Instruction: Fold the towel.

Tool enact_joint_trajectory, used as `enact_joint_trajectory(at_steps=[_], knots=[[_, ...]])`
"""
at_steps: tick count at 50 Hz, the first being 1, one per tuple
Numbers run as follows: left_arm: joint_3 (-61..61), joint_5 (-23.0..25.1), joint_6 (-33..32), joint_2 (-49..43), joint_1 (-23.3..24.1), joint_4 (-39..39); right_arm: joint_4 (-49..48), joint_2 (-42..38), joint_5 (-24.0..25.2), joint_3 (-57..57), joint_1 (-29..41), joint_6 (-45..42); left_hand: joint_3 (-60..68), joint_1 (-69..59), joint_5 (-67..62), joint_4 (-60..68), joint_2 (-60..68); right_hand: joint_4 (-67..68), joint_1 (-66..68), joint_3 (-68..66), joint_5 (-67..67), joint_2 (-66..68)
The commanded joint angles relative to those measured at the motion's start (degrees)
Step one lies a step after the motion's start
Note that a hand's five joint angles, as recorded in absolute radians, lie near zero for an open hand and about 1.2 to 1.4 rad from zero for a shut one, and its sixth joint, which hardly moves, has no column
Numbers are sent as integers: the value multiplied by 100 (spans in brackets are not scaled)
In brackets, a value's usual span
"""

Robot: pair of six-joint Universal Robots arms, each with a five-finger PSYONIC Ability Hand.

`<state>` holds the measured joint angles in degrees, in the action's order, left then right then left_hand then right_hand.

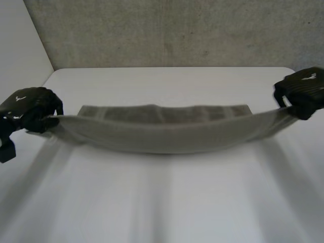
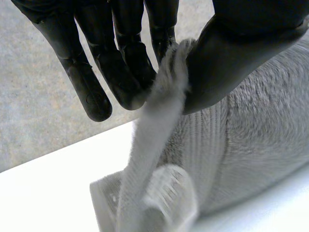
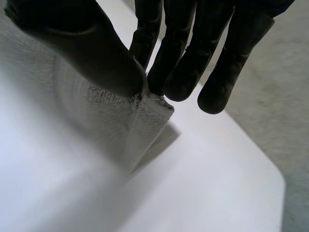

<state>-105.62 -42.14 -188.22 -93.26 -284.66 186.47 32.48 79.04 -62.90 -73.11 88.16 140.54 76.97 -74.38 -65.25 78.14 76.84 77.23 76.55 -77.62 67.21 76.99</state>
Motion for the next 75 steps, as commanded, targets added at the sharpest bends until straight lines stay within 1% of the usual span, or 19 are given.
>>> enact_joint_trajectory(at_steps=[1, 6, 10, 12, 14, 15, 20, 28, 33, 36, 45, 46, 47, 48, 49, 56, 61, 68, 75], knots=[[-336, 496, 171, 520, -309, 3, -5, 560, 595, -72, -546, 430, 303, -562, -475, 186, 316, 277, 345, -238, 279, 301], [-275, 470, 321, 432, -239, 169, -49, 472, 621, -195, -510, 500, 303, -562, -475, 186, 316, 277, 345, -238, 279, 301], [-222, 461, 321, 27, -98, 495, -416, -1, 507, -344, -379, 518, 303, -562, -475, 186, 316, 277, 345, -238, 279, 301], [-12, 365, 321, -524, 304, 872, -647, -213, 340, -344, -238, 535, 303, -562, -475, 186, 316, 277, 345, -238, 279, 301], [111, 217, 304, -779, 506, 1021, -1049, -563, -89, -318, 85, 562, 303, -562, -475, 186, 316, 277, 345, -238, 279, 301], [112, 215, 303, -781, 508, 1023, -1051, -565, -91, -318, 87, 562, 303, -562, -475, 186, 316, 277, 345, -238, 279, 301], [822, -548, 286, -1877, 842, 1453, -1613, -1154, -759, -195, 474, 544, 303, -562, -475, 186, 316, 277, 345, -238, 279, 301], [1964, -857, 259, -3055, 1307, 1489, -2765, -1971, -1111, -142, 738, 861, 303, -562, -475, 186, 316, 277, 345, -238, 279, 301], [2597, -1137, 259, -3627, 1343, 1454, -3598, -2488, -1628, 94, 878, 1230, 303, -562, -475, 186, 316, 277, 345, -238, 279, 301], [2984, -1278, 268, -3944, 1439, 1436, -3775, -2752, -1918, 366, 957, 1221, 303, -562, -475, 186, 316, 277, 345, -238, 279, 301], [3654, -1393, 268, -4411, 1616, 1146, -3758, -3430, -2244, 1062, 1186, 1265, 288, -547, -461, 171, 301, 277, 345, -238, 279, 301], [3698, -1445, 277, -4428, 1624, 1102, -3740, -3509, -2279, 1140, 1212, 1265, -1643, 1385, 1471, -1761, -1631, -3081, -3013, 3120, -3079, -3057], [3742, -1498, 268, -4437, 1624, 1050, -3714, -3562, -2314, 1185, 1247, 1265, -4744, 4485, 4571, -4861, -4731, -6723, -6655, 6762, -6721, -6699], [3742, -1499, 268, -4437, 1624, 1049, -3714, -3562, -2315, 1185, 1247, 1265, -4775, 4516, 4602, -4892, -4762, -6723, -6655, 6762, -6721, -6699], [3777, -1560, 286, -4437, 1624, 1006, -3697, -3579, -2358, 1229, 1273, 1265, -6697, 6438, 6525, -6814, -6684, -6723, -6655, 6762, -6721, -6699], [3707, -1657, 330, -4262, 1616, 847, -3573, -3254, -2385, 1159, 1326, 1309, -6659, 6400, 6486, -6776, -6646, -6723, -6655, 6762, -6721, -6699], [3208, -1674, 312, -3622, 1554, 487, -3389, -2604, -2279, 807, 1318, 1423, -6659, 6400, 6486, -6776, -6646, -6723, -6655, 6762, -6721, -6699], [2426, -1683, 259, -2726, 1537, 469, -2801, -1507, -1885, -456, 1283, 1239, -6659, 6400, 6486, -6776, -6646, -6723, -6655, 6762, -6721, -6699], [1826, -1991, 268, -2135, 1607, 487, -2659, -1146, -1849, -1397, 1239, 844, -6659, 6400, 6486, -6776, -6646, -6723, -6655, 6762, -6721, -6699]])
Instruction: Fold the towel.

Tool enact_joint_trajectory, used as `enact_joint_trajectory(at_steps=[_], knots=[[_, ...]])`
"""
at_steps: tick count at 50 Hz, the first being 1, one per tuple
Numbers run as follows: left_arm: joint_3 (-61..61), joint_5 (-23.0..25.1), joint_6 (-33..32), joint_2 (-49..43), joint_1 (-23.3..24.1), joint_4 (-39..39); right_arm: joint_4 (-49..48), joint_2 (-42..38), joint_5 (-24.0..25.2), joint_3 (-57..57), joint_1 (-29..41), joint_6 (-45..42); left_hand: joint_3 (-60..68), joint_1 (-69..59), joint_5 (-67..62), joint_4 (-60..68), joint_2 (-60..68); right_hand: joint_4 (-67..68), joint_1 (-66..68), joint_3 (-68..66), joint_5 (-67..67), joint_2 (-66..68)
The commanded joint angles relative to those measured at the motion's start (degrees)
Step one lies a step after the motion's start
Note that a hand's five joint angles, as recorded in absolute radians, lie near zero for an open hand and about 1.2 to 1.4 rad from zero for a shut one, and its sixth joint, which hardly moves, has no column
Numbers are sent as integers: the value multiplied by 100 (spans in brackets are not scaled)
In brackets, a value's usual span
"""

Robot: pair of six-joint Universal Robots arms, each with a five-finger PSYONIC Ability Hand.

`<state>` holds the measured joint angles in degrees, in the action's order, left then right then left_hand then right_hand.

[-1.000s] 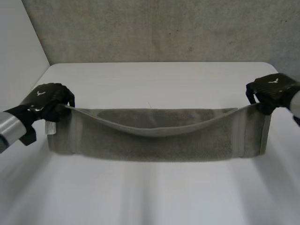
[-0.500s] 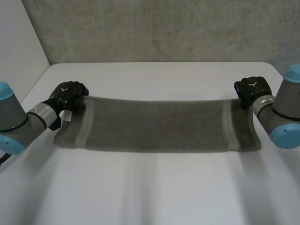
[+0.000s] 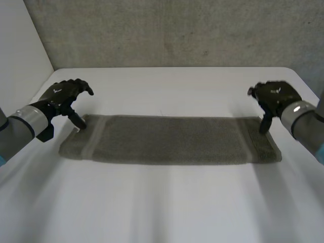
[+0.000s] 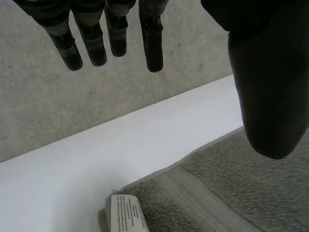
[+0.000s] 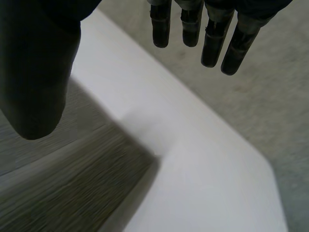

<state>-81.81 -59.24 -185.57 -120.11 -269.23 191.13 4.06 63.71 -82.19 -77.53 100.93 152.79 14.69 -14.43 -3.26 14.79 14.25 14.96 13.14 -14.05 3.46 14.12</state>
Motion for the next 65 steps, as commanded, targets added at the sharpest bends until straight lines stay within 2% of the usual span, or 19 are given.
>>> enact_joint_trajectory(at_steps=[1, 8, 13, 20, 22, 24, 26, 35, 40, 44, 46, 49, 51, 54, 57, 58, 59, 60, 65], knots=[[-651, -455, 3, 620, 81, 21, 148, 422, 80, -1158, -39, -469, -431, 405, 288, -440, -387, -496, -314, 405, -346, -412], [-1073, -1133, 82, 682, 221, 134, -397, 300, 133, -1784, -162, -601, -431, 405, 288, -440, -387, -33, 148, -58, 117, 50], [-1450, -1327, 74, 682, 239, 704, -1476, -60, 212, -2091, -293, -645, -431, 405, 288, -440, -387, 1275, 1457, -1366, 1425, 1359], [-1838, -1389, 74, 700, 239, 1453, -1768, -280, 212, -2065, -346, -645, -431, 405, 288, -440, -387, 2083, 2265, -2174, 2234, 2167], [-1917, -1380, 74, 708, 239, 1550, -1786, -316, 212, -2047, -373, -636, -431, 405, 288, -440, -387, 2759, 2941, -2850, 2909, 2843], [-1943, -1380, 74, 717, 248, 1550, -1803, -359, 212, -2012, -469, -636, -431, 405, 288, -440, -387, 5385, 5567, -5476, 5535, 5469], [-1952, -1380, 74, 717, 257, 1550, -1803, -368, 212, -2003, -548, -636, -431, 405, 288, -440, -387, 6493, 6675, -6584, 6643, 6577], [-1952, -1389, 82, 735, 257, 1550, -1706, -421, 265, -1977, -1111, -962, -431, 405, 288, -440, -387, 6504, 6686, -6595, 6654, 6588], [-1952, -1389, 82, 805, 222, 1559, -1453, -351, 134, -1540, -2190, -2223, -431, 405, 288, -440, -387, 6504, 6686, -6595, 6654, 6588], [-1952, -1389, 100, 849, 204, 1568, -1153, -316, -60, -1098, -2262, -2851, -431, 405, 288, -440, -387, 6504, 6686, -6595, 6654, 6588], [-1944, -1397, 170, 867, 204, 1594, -1003, -298, -236, -922, -2095, -2799, -431, 405, 288, -440, -387, 6504, 6686, -6595, 6654, 6588], [-1944, -1397, 258, 876, 195, 1603, -915, 9, -526, -588, -935, -2236, -431, 405, 288, -440, -387, 6504, 6686, -6595, 6654, 6588], [-1944, -1397, 302, 867, 195, 1603, -898, 255, -631, -230, 551, -1396, -431, 405, 288, -440, -387, 6504, 6686, -6595, 6654, 6588], [-1952, -1397, 337, 867, 195, 1603, -924, 194, -614, -96, 1245, -1050, -431, 405, 288, -440, -387, 6504, 6686, -6595, 6654, 6588], [-1970, -1397, 337, 867, 213, 1594, -881, -540, -614, 341, 3242, -479, -431, 405, 288, -440, -387, 5694, 5876, -5785, 5844, 5778], [-2013, -1397, 337, 875, 213, 1594, -880, -544, -614, 343, 3248, -478, -431, 405, 288, -440, -387, 5686, 5868, -5777, 5836, 5770], [-2014, -1397, 337, 876, 213, 1594, -750, -901, -658, 404, 3588, -548, -431, 405, 288, -440, -387, 2372, 2554, -2463, 2522, 2456], [-2057, -1380, 337, 876, 213, 1603, -531, -1131, -728, 396, 3609, -670, -431, 405, 288, -440, -387, 540, 722, -631, 691, 624], [-2110, -1371, 337, 902, 265, 1603, -239, -1133, -1070, 265, 2865, -786, -431, 405, 288, -440, -387, -496, -314, 405, -346, -412]])
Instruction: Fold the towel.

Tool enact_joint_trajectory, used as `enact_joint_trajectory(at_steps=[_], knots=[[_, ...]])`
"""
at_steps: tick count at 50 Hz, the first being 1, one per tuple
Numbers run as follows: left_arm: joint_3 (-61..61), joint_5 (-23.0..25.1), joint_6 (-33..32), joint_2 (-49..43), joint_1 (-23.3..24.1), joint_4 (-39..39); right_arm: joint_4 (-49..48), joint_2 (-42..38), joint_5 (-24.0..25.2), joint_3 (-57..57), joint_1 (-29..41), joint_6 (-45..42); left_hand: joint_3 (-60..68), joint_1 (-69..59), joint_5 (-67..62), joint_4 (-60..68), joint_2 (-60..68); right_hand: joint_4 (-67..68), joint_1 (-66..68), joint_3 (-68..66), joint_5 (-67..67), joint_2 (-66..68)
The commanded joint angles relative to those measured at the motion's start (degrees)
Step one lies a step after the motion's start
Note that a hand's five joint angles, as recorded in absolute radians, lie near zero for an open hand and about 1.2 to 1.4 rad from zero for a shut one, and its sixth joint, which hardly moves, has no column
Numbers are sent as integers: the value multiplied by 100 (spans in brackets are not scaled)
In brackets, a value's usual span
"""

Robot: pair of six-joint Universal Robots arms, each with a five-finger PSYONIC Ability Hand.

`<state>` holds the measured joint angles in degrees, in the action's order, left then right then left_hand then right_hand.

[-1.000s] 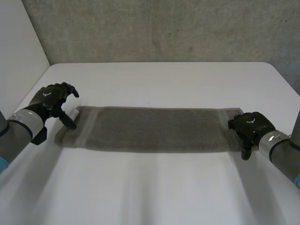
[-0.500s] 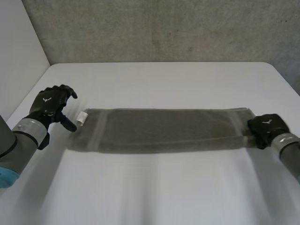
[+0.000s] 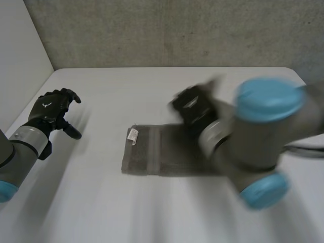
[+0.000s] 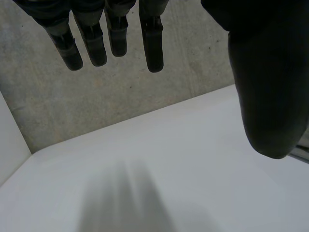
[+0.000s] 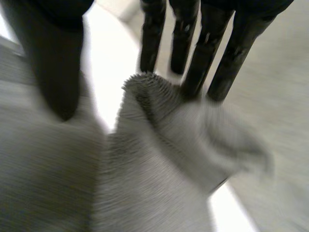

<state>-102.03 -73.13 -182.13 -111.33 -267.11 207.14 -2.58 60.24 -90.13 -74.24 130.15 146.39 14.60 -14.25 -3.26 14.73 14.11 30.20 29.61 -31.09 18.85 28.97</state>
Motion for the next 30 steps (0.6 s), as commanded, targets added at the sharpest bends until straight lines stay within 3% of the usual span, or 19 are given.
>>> enact_joint_trajectory(at_steps=[1, 3, 6, 14, 23, 30], knots=[[-97, 27, -16, 24, 71, 2, 425, -786, -277, -64, -60, -146, -422, 387, 288, -434, -373, -2020, -1961, 2109, -1885, -1897], [-97, 27, -7, 15, 98, 2, 381, -699, -260, -283, -550, 11, -422, 387, 288, -434, -373, -2020, -1961, 2109, -1885, -1897], [-106, 44, -16, 15, 212, 2, 355, -566, -181, -407, -702, 109, -422, 387, 288, -434, -373, -2020, -1961, 2109, -1885, -1897], [-133, 88, -77, -29, 572, 2, -119, 329, 601, -1522, -1527, 820, -338, 303, 204, -351, -289, -2020, -1961, 2109, -1885, -1897], [201, 264, -86, -213, 1118, 116, -603, 541, 742, -2270, -1862, 865, -85, 50, -49, -98, -37, -2020, -1961, 2109, -1885, -1897], [1035, 677, -104, -1011, 1671, 230, -910, 576, 751, -2683, -1906, 856, 469, -504, -603, 456, 517, -2020, -1961, 2109, -1885, -1897]])
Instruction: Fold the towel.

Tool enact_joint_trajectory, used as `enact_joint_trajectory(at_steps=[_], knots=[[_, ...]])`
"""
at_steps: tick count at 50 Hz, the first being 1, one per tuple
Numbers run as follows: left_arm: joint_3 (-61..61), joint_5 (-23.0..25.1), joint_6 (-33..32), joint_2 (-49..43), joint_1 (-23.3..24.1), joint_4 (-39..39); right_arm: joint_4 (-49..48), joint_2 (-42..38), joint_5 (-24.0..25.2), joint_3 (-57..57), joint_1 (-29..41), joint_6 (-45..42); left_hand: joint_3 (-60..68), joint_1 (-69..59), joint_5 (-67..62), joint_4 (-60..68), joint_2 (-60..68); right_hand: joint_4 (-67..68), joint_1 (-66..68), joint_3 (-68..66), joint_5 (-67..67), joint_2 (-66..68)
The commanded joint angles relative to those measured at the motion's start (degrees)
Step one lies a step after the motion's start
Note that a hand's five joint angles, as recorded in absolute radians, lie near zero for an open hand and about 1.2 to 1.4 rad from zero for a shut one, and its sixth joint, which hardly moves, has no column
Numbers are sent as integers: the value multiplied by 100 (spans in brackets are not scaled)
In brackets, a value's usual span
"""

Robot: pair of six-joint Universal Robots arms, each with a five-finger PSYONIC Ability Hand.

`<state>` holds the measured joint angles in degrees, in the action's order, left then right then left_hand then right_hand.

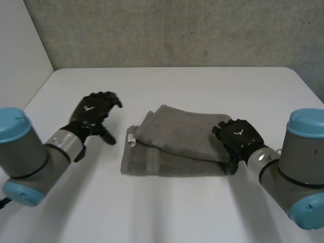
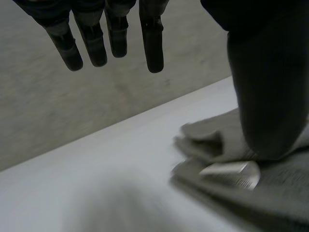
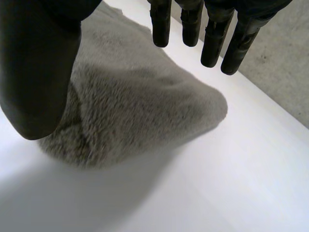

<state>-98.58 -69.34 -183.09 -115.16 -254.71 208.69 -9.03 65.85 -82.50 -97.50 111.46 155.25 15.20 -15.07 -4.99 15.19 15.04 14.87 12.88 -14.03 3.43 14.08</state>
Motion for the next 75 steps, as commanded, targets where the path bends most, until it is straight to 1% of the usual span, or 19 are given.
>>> enact_joint_trajectory(at_steps=[1, 7, 9, 12, 14, 22, 36, 44, 55, 62, 64, 65, 66, 68, 69, 71, 72, 74, 75], knots=[[691, 299, -7, -630, 431, 75, -266, 16, -12, -358, -37, -30, 410, -423, -430, 411, 426, -487, -288, 403, -343, -408], [1271, 308, -113, -1245, 756, 49, -468, 69, -12, -533, -98, -56, 830, -844, -851, 831, 846, -487, -288, 403, -343, -408], [1551, 308, -323, -1534, 870, 40, -503, 78, -12, -560, -142, -56, 1149, -1162, -1169, 1150, 1164, -487, -288, 403, -343, -408], [1693, 299, -447, -1676, 897, 14, -503, 104, -12, -586, -195, -56, 1335, -1348, -1356, 1336, 1351, -487, -288, 403, -343, -408], [1886, 281, -648, -1895, 923, -47, -503, 113, -12, -595, -195, -56, 1804, -1818, -1825, 1805, 1820, -487, -288, 403, -343, -408], [2264, 237, -763, -2203, 1038, -293, -512, 148, -12, -613, -195, -56, 2042, -2055, -2062, 2043, 2057, -487, -288, 403, -343, -408], [2247, 228, -781, -2159, 1064, -672, -512, 174, -12, -595, -265, -56, 1974, -1988, -1995, 1975, 1990, -487, -288, 403, -343, -408], [2010, 237, -1114, -1975, 1047, -786, -521, 174, -12, -595, -265, -65, 1554, -1568, -1575, 1555, 1570, -487, -288, 403, -343, -408], [2001, 220, -1203, -1931, 1011, -760, -521, 165, -21, -604, -248, -100, 1402, -1416, -1423, 1403, 1418, -487, -288, 403, -343, -408], [2211, -131, -1212, -2106, 1011, -742, -521, 165, -21, -604, -257, -100, 1654, -1668, -1675, 1655, 1670, -487, -288, 403, -343, -408], [2273, -202, -1220, -2159, 1020, -742, -521, 165, -21, -604, -257, -100, 1873, -1887, -1894, 1874, 1889, -487, -288, 403, -343, -408], [2334, -263, -1220, -2212, 1020, -733, -521, 165, -21, -604, -265, -100, 2423, -2436, -2443, 2424, 2439, -487, -288, 403, -343, -408], [2335, -264, -1220, -2212, 1020, -733, -521, 165, -21, -604, -265, -100, 2428, -2442, -2449, 2429, 2444, -487, -288, 403, -343, -408], [2414, -334, -1212, -2273, 1020, -733, -521, 165, -21, -604, -265, -100, 3550, -3563, -3570, 3551, 3565, -487, -288, 403, -343, -408], [2414, -334, -1212, -2274, 1020, -733, -521, 165, -21, -612, -265, -100, 3555, -3569, -3576, 3556, 3571, -487, -288, 403, -343, -408], [2431, -343, -1212, -2274, 1020, -733, -521, 165, -21, -613, -265, -100, 4727, -4741, -4748, 4728, 4743, -487, -288, 403, -343, -408], [2431, -343, -1212, -2274, 1020, -733, -530, 165, -21, -613, -265, -100, 4733, -4746, -4753, 4734, 4749, -487, -288, 403, -343, -408], [2414, -352, -1220, -2248, 1020, -759, -530, 165, -21, -621, -265, -100, 5820, -5833, -5840, 5821, 5835, -487, -288, 403, -343, -408], [2414, -352, -1220, -2247, 1020, -760, -538, 174, -21, -630, -265, -100, 5826, -5840, -5847, 5827, 5842, -487, -288, 403, -343, -408]])
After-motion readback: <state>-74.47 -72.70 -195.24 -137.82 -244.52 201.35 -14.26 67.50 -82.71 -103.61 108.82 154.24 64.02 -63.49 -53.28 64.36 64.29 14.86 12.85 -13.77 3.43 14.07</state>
